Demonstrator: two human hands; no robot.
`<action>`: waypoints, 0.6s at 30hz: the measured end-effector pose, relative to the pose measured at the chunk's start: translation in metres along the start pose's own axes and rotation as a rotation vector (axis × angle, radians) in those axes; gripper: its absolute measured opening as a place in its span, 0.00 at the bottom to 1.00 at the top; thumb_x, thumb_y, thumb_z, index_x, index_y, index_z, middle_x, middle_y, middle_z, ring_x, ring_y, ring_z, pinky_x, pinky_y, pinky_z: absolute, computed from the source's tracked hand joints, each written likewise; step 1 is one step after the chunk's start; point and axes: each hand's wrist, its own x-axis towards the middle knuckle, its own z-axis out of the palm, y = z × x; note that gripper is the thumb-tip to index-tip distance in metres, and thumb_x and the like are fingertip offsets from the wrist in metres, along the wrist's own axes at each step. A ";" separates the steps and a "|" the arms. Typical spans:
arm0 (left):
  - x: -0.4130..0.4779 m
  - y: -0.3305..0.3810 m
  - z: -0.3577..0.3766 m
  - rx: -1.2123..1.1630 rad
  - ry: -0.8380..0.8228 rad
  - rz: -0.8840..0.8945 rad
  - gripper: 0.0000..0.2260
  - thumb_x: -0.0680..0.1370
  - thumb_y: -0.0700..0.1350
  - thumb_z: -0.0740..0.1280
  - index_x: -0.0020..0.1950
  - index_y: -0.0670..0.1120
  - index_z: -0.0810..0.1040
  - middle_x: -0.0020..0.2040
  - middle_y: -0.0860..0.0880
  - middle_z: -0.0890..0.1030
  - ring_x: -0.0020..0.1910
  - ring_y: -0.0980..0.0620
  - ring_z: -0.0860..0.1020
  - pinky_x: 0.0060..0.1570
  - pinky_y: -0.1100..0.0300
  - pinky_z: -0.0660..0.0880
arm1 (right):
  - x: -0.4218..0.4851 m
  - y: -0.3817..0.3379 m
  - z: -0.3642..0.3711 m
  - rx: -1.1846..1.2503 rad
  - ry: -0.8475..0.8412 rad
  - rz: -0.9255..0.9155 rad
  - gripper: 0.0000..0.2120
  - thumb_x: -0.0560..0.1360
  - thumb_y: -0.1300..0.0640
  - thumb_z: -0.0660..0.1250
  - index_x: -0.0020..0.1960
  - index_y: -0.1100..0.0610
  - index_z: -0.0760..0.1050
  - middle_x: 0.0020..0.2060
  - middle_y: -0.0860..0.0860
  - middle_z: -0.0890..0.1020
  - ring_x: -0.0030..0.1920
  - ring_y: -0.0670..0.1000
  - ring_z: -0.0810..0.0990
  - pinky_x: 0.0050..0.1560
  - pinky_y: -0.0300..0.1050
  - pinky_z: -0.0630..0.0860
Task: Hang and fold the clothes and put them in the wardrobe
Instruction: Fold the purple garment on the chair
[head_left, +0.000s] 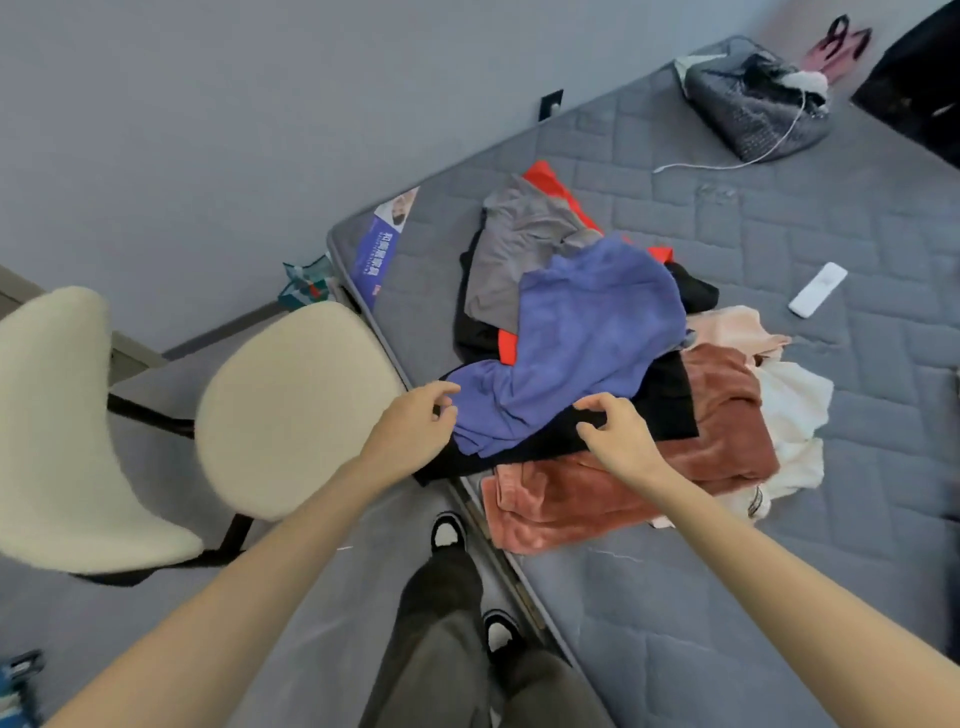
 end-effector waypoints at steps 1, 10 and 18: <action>0.018 0.000 0.008 0.000 -0.029 0.003 0.16 0.79 0.43 0.61 0.67 0.47 0.74 0.56 0.49 0.79 0.53 0.47 0.77 0.57 0.56 0.71 | 0.011 0.007 0.002 -0.001 0.015 0.030 0.15 0.74 0.64 0.65 0.60 0.59 0.75 0.59 0.57 0.76 0.46 0.51 0.75 0.48 0.39 0.66; 0.162 -0.026 0.108 0.044 -0.361 0.005 0.19 0.80 0.48 0.61 0.71 0.48 0.67 0.63 0.49 0.76 0.61 0.47 0.74 0.58 0.53 0.71 | 0.110 0.063 0.037 0.000 0.093 0.293 0.17 0.75 0.63 0.64 0.63 0.58 0.70 0.62 0.58 0.73 0.58 0.57 0.74 0.56 0.45 0.69; 0.222 -0.042 0.184 0.337 -0.321 0.066 0.26 0.75 0.57 0.67 0.69 0.49 0.65 0.68 0.45 0.64 0.68 0.41 0.62 0.65 0.44 0.63 | 0.158 0.104 0.065 -0.092 0.166 0.251 0.19 0.72 0.68 0.60 0.62 0.62 0.70 0.61 0.55 0.75 0.59 0.60 0.73 0.56 0.51 0.70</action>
